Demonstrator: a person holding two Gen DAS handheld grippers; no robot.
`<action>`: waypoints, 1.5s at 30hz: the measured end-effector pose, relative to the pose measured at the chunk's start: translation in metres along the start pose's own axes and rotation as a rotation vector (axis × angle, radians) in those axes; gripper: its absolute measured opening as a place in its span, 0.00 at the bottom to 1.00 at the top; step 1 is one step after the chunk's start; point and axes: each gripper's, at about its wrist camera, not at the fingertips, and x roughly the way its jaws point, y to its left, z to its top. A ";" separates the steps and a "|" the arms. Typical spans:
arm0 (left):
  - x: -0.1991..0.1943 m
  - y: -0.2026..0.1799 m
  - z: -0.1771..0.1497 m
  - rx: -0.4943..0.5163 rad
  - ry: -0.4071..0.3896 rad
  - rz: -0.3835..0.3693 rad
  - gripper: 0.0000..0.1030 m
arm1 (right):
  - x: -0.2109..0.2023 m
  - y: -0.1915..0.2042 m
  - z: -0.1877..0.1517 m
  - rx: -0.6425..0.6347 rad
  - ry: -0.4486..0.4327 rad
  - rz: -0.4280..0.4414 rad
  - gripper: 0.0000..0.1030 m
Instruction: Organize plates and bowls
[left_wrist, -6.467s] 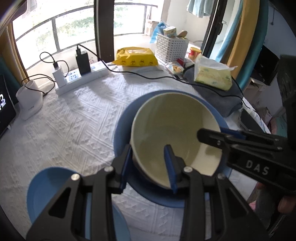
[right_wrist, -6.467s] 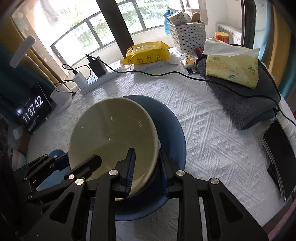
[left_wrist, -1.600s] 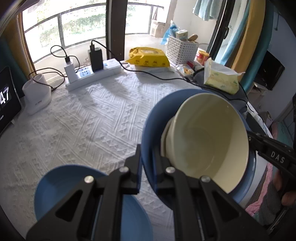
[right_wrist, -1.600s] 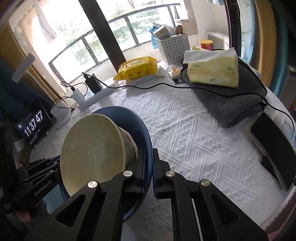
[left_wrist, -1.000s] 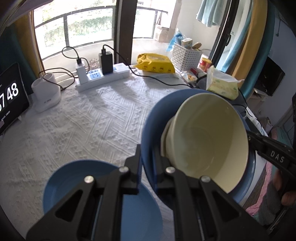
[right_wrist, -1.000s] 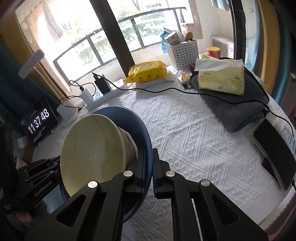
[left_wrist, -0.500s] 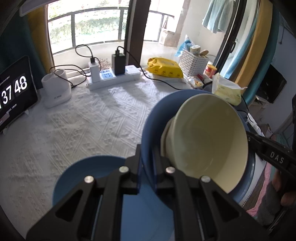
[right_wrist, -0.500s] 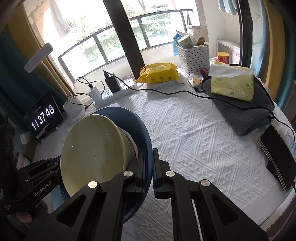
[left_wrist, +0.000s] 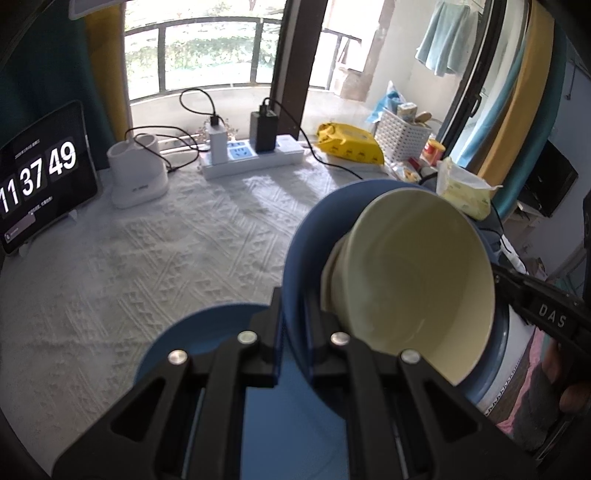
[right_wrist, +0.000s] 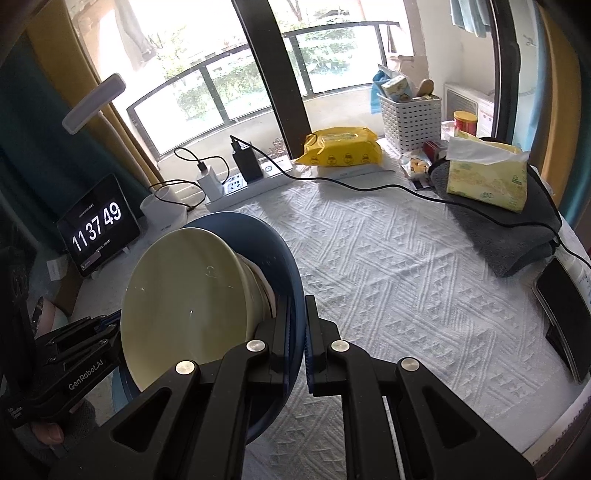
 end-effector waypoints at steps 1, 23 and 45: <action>-0.001 0.001 0.000 -0.002 -0.001 0.001 0.07 | 0.000 0.002 0.000 -0.002 0.000 0.002 0.09; -0.029 0.031 -0.008 -0.054 -0.035 0.041 0.07 | -0.001 0.037 0.002 -0.049 -0.006 0.046 0.09; -0.049 0.076 -0.041 -0.129 -0.026 0.094 0.07 | 0.017 0.085 -0.021 -0.103 0.052 0.100 0.09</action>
